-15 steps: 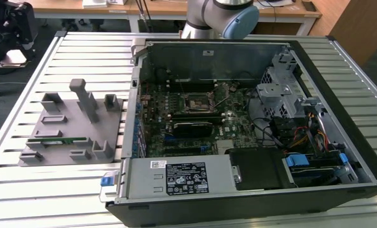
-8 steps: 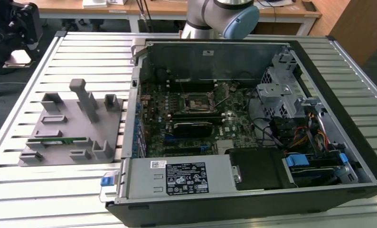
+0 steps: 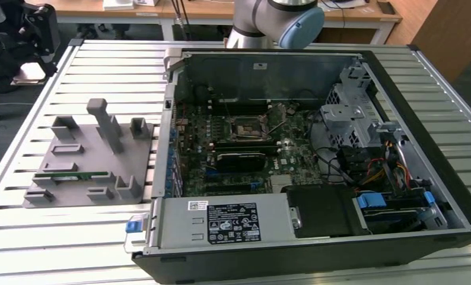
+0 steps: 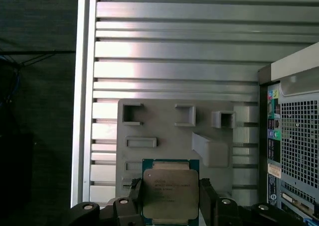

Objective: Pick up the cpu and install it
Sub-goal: 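Pick up the cpu and move it towards the insertion slot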

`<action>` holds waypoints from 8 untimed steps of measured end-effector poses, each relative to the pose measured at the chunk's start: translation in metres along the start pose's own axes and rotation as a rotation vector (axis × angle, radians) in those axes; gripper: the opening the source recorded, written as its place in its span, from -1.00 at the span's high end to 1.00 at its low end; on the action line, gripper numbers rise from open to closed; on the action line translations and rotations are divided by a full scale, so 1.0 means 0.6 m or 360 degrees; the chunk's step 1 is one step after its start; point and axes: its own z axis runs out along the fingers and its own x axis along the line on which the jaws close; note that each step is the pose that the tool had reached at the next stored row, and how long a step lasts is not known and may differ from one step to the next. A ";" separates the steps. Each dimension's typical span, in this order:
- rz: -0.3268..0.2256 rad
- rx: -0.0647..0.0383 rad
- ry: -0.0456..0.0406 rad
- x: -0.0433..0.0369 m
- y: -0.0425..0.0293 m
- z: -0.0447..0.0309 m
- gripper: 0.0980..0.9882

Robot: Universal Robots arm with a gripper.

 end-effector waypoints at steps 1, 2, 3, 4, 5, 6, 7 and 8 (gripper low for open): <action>0.0000 0.0000 0.0000 -0.002 0.000 0.000 0.00; 0.0000 0.0000 0.0000 -0.003 0.000 0.000 0.00; 0.0000 0.0000 0.0000 -0.005 0.000 0.000 0.00; 0.0000 0.0000 0.0000 -0.007 0.000 0.000 0.00; 0.0000 0.0000 0.0000 -0.008 0.000 0.000 0.00; 0.0000 0.0000 0.0000 -0.010 0.000 0.000 0.00; 0.0000 0.0000 0.0000 -0.012 0.000 0.000 0.00; 0.0000 0.0000 0.0000 -0.013 0.000 0.000 0.00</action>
